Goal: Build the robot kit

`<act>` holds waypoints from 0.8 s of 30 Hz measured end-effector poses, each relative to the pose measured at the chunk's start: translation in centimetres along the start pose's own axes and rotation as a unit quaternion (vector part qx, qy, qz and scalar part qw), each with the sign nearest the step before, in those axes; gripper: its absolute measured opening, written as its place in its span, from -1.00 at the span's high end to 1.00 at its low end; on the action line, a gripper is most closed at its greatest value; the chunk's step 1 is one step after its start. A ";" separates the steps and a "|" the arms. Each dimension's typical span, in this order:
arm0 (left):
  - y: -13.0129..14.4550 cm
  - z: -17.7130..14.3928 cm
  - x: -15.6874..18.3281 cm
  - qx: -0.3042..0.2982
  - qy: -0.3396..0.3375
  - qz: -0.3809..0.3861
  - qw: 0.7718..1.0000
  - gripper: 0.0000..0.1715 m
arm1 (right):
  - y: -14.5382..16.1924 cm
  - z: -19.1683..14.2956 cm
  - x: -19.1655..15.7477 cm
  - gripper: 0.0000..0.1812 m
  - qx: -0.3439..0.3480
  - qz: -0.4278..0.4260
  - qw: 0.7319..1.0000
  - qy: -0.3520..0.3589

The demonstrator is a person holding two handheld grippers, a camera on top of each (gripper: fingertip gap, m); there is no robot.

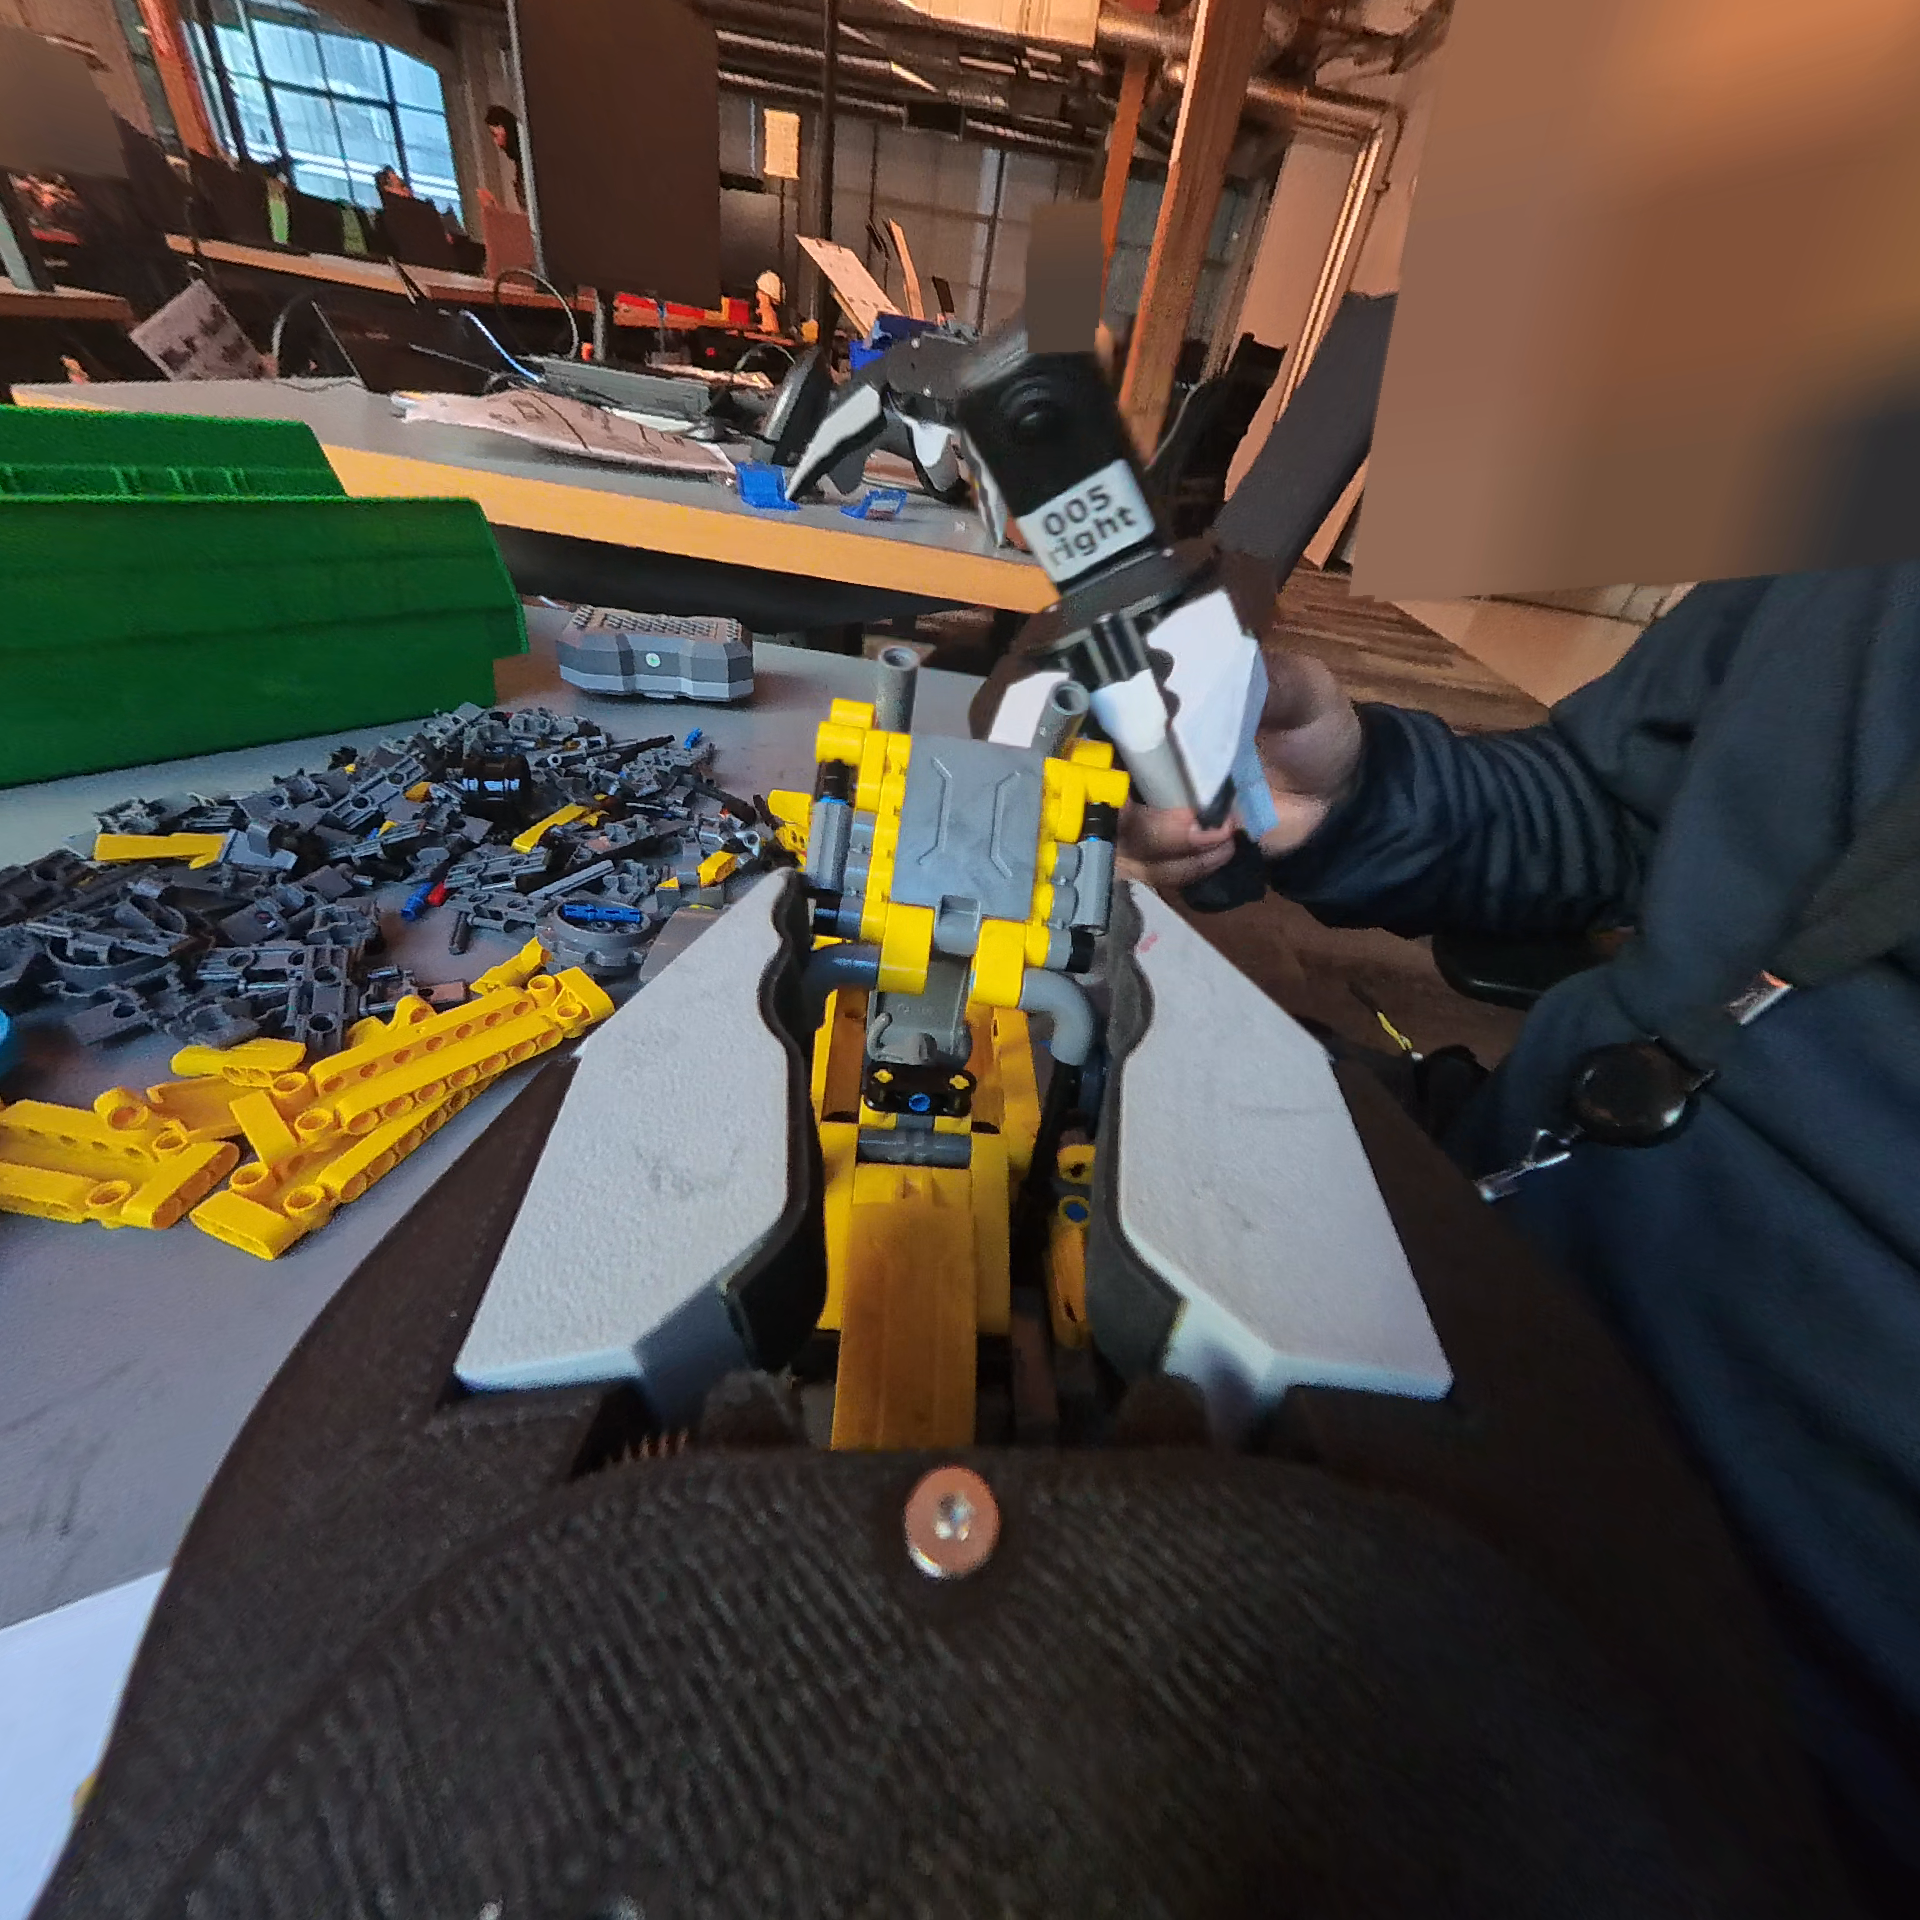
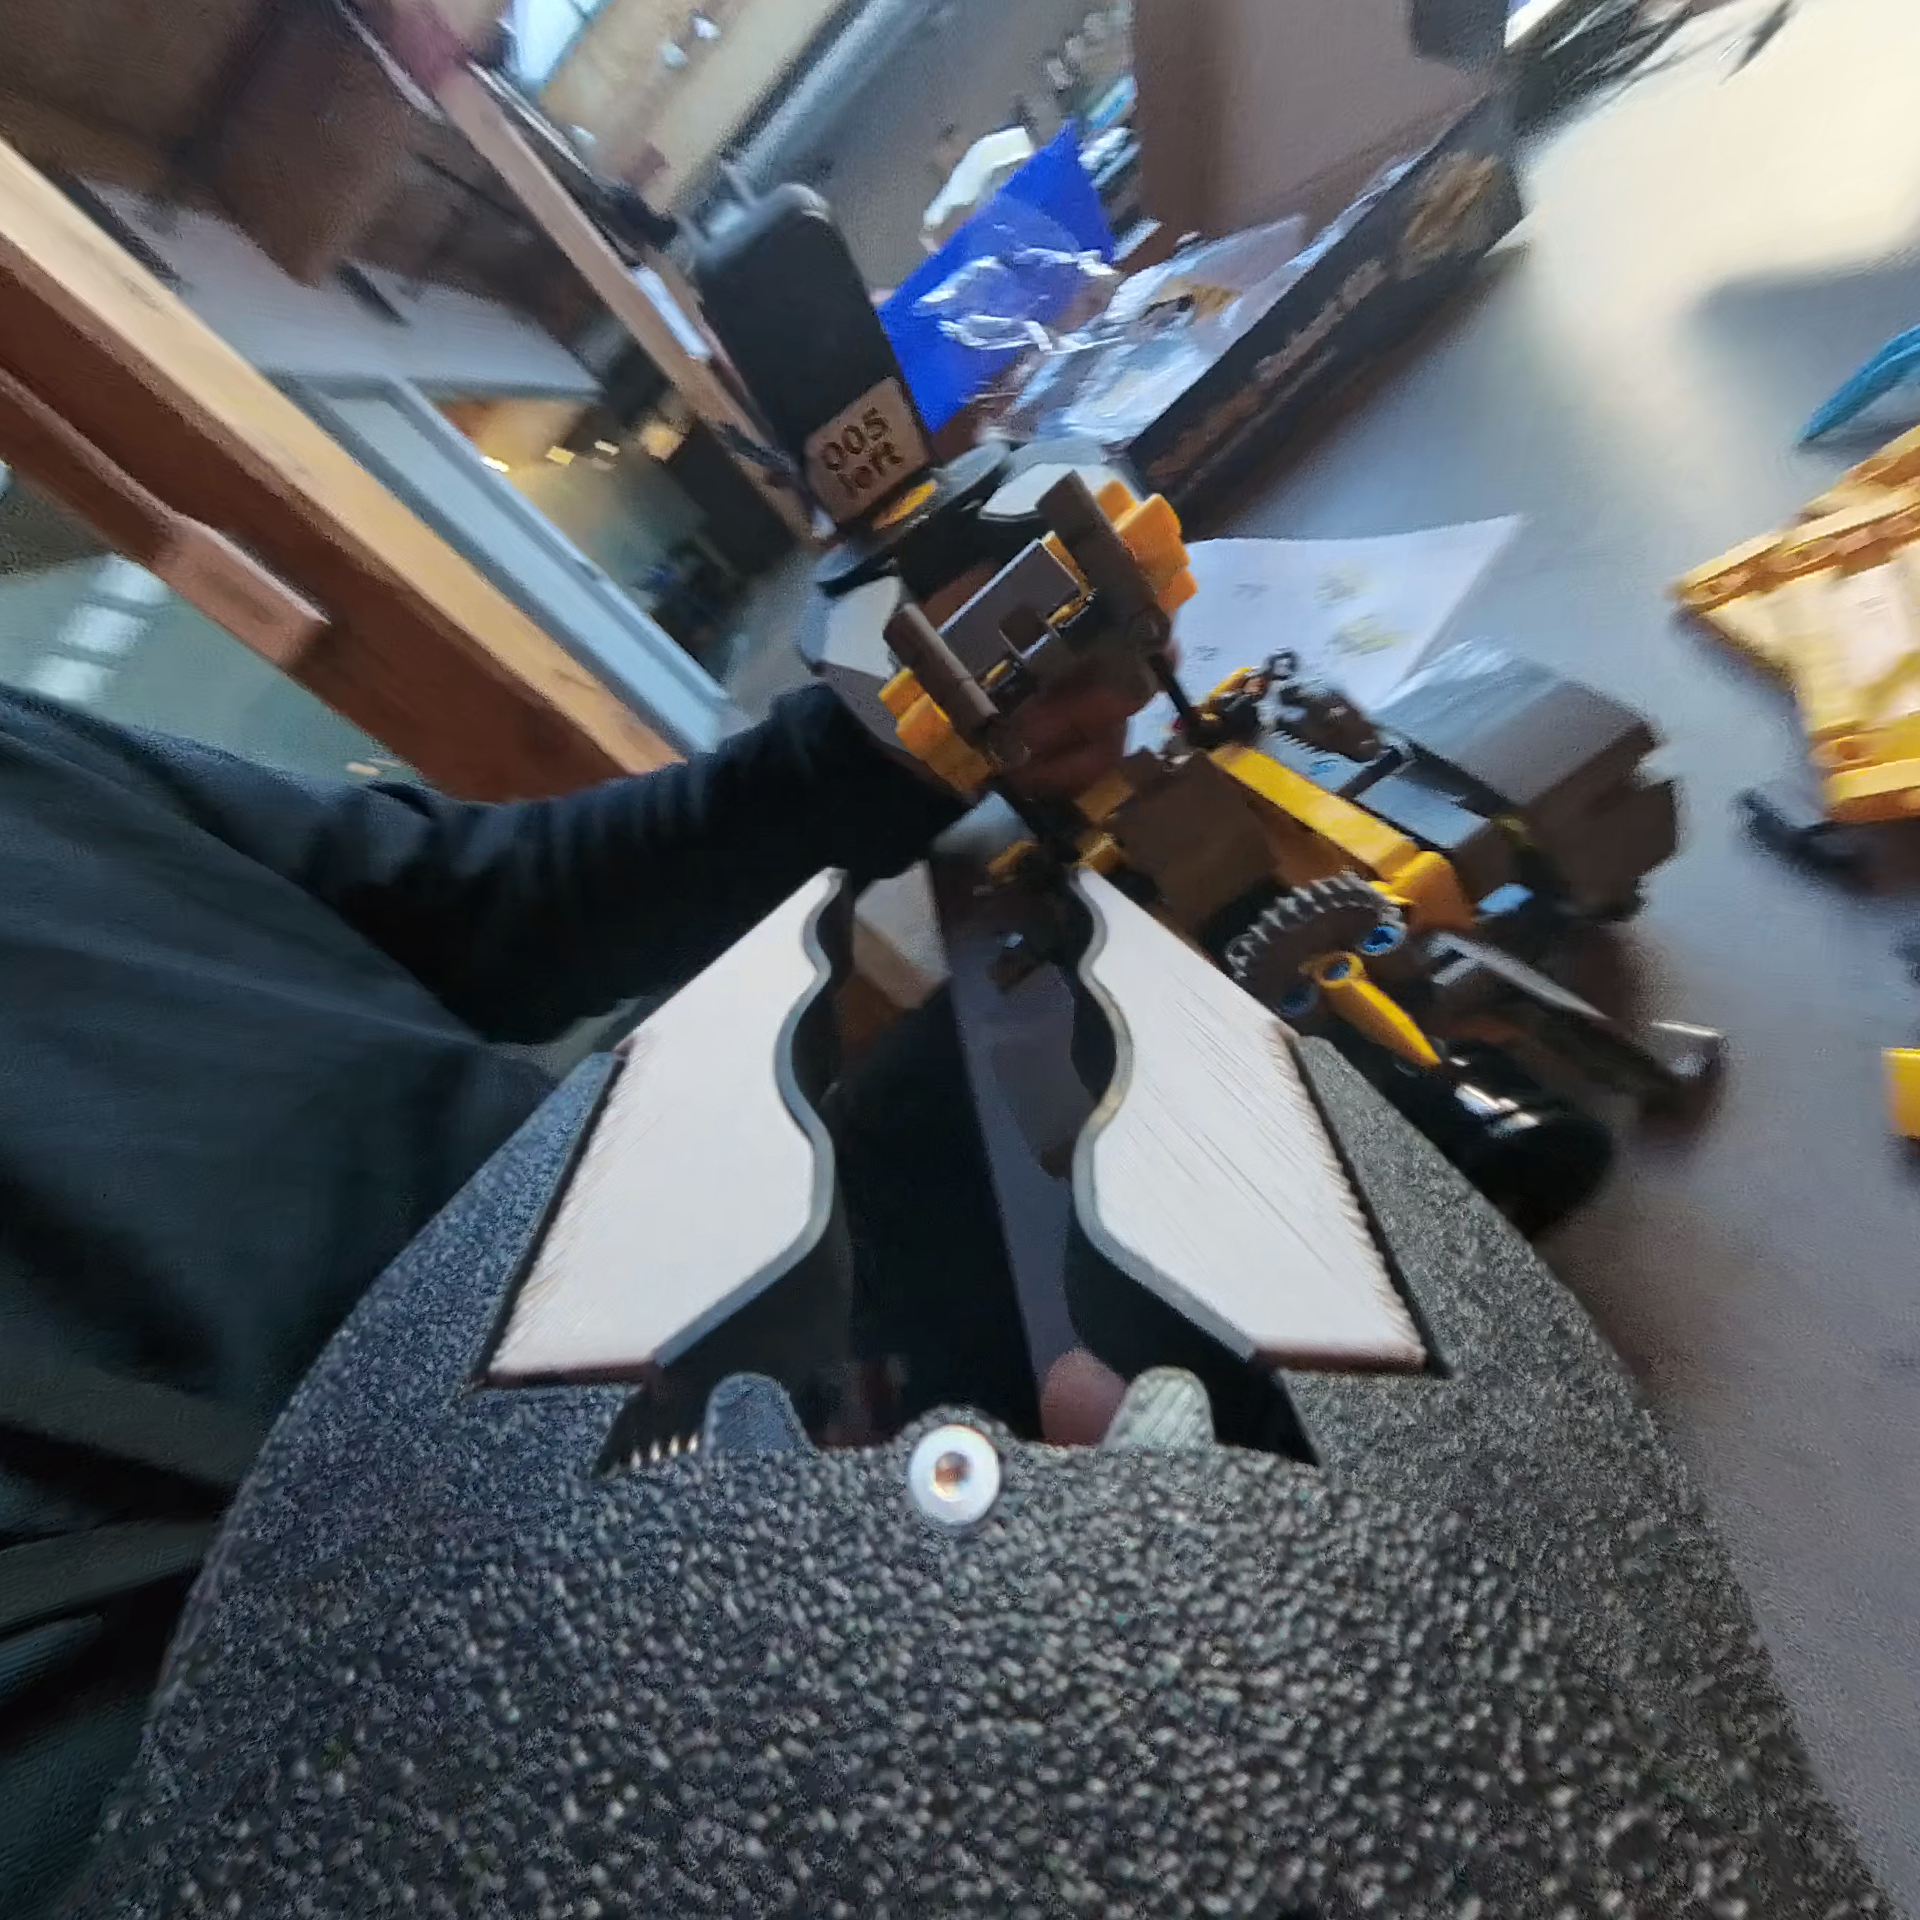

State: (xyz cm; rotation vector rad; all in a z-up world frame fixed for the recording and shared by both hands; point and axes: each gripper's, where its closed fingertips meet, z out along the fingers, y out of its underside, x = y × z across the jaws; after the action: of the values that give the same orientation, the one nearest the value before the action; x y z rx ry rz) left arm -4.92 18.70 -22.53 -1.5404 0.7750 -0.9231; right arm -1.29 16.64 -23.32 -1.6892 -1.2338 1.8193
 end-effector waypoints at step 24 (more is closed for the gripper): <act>1.7 3.6 -1.2 -0.177 -0.033 0.078 0.980 0.36 | -1.4 -2.4 3.3 0.83 -0.039 -0.022 0.982 0.183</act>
State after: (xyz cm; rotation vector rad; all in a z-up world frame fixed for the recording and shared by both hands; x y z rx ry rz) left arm -2.27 21.18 -24.66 -1.7775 1.0383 -0.6365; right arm -0.14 20.74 -23.99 -1.9140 -1.1830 1.3683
